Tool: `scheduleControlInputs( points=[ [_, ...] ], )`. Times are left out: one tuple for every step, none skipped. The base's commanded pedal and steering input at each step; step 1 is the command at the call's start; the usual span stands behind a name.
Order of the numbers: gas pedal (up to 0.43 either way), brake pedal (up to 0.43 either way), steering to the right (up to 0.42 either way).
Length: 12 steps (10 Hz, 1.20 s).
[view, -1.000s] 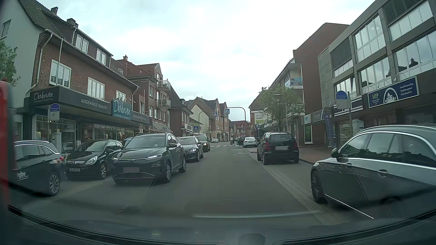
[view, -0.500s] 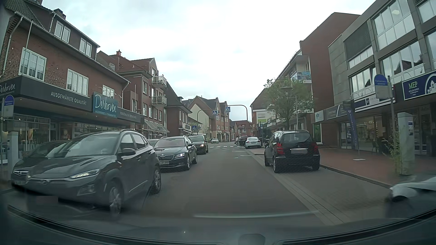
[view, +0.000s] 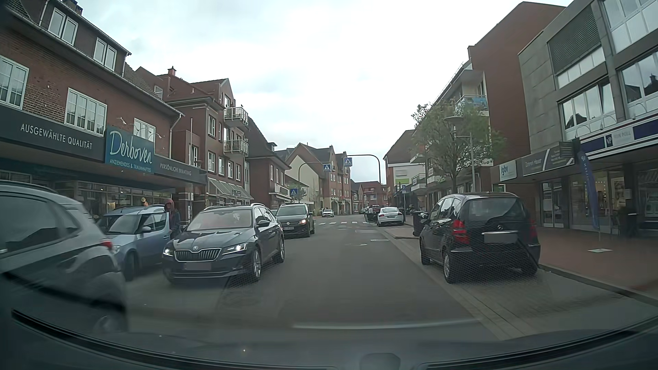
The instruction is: Follow the waypoints while adhering to traffic rules and regulations
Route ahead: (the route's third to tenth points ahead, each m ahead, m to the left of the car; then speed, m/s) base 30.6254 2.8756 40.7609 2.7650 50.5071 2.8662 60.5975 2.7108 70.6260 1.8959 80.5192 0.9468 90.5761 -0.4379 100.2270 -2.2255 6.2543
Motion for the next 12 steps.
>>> scheduleControlInputs(
  points=[
    [0.118, 0.000, -0.010],
    [0.118, 0.000, -0.006],
    [0.118, 0.000, -0.002],
    [0.130, 0.006, -0.002],
    [0.130, 0.000, -0.001],
    [0.130, 0.000, 0.000],
    [0.150, 0.000, 0.004],
    [0.150, 0.000, 0.005],
    [0.150, 0.000, 0.005],
    [0.150, 0.000, 0.005],
    [0.150, 0.000, 0.005],
    [0.150, 0.000, 0.005]
  ],
)
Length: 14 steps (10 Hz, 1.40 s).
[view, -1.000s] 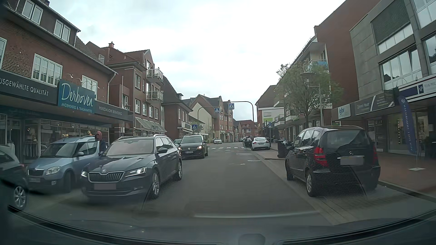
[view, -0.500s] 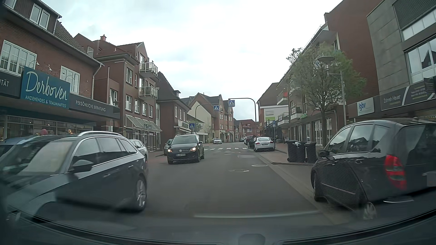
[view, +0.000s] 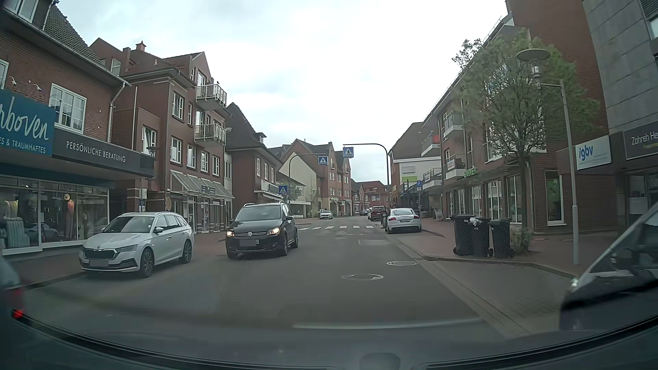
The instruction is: Follow the waypoints while adhering to traffic rules and regulations
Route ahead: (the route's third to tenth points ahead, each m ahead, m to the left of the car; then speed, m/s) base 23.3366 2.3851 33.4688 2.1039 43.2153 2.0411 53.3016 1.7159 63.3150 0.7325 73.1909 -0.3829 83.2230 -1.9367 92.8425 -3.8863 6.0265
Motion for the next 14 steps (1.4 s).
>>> scheduleControlInputs(
  points=[
    [0.150, 0.000, 0.005],
    [0.150, 0.000, 0.005],
    [0.150, 0.000, 0.005],
    [0.150, 0.000, 0.005],
    [0.150, 0.000, 0.005],
    [0.150, 0.000, 0.003],
    [0.138, 0.000, 0.000],
    [0.138, 0.000, -0.001],
    [0.130, 0.000, -0.001],
    [0.118, 0.000, -0.001],
    [0.110, 0.000, -0.001],
    [0.087, 0.000, -0.001],
    [0.008, 0.000, 0.000],
    [0.000, 0.000, 0.004]
  ],
)
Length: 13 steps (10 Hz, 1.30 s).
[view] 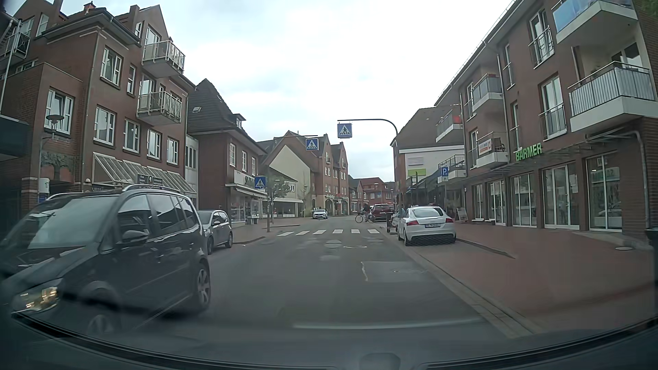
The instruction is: Follow the waypoints while adhering to traffic rules and regulations
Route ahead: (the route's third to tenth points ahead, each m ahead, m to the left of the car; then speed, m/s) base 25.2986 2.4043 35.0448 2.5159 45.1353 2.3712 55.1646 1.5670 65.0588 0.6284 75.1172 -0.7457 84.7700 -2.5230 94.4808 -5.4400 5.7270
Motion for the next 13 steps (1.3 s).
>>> scheduleControlInputs(
  points=[
    [0.000, 0.000, 0.005],
    [0.000, 0.000, 0.006],
    [0.000, 0.000, 0.005],
    [0.000, 0.000, 0.005],
    [0.000, 0.000, 0.005],
    [0.000, 0.000, 0.005],
    [0.000, 0.000, 0.001],
    [0.000, 0.006, -0.001],
    [0.000, 0.000, -0.001],
    [0.000, 0.006, 0.002],
    [0.000, 0.000, 0.002],
    [0.000, 0.000, 0.001],
    [0.000, 0.000, 0.001]
  ],
)
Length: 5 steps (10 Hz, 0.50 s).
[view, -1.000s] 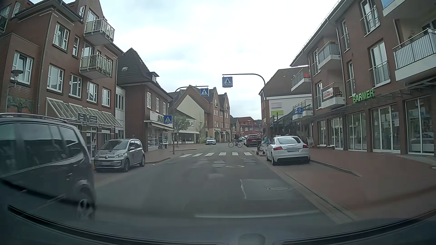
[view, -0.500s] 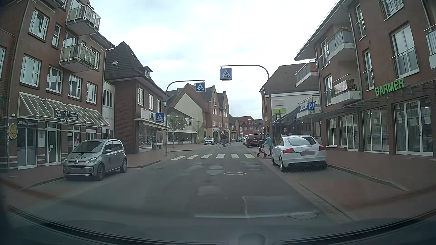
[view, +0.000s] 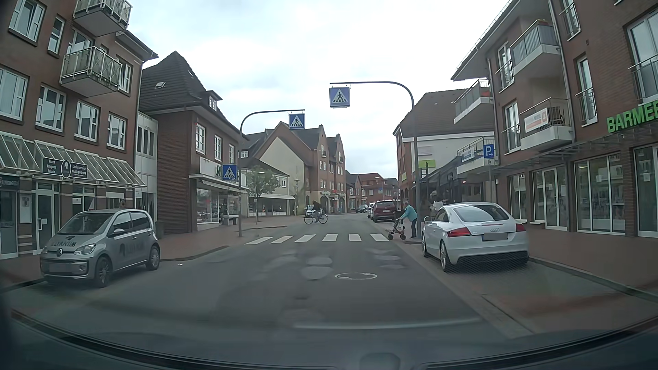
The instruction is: Follow the waypoints while adhering to traffic rules and regulations
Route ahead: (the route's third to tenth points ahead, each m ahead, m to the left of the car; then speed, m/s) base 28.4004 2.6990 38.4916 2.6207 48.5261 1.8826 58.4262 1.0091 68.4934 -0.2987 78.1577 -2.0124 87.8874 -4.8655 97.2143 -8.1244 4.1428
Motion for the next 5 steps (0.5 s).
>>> scheduleControlInputs(
  points=[
    [0.000, 0.006, 0.001],
    [0.000, 0.000, 0.001],
    [0.000, 0.006, 0.002],
    [0.000, 0.000, 0.000],
    [0.000, 0.000, -0.007]
  ],
)
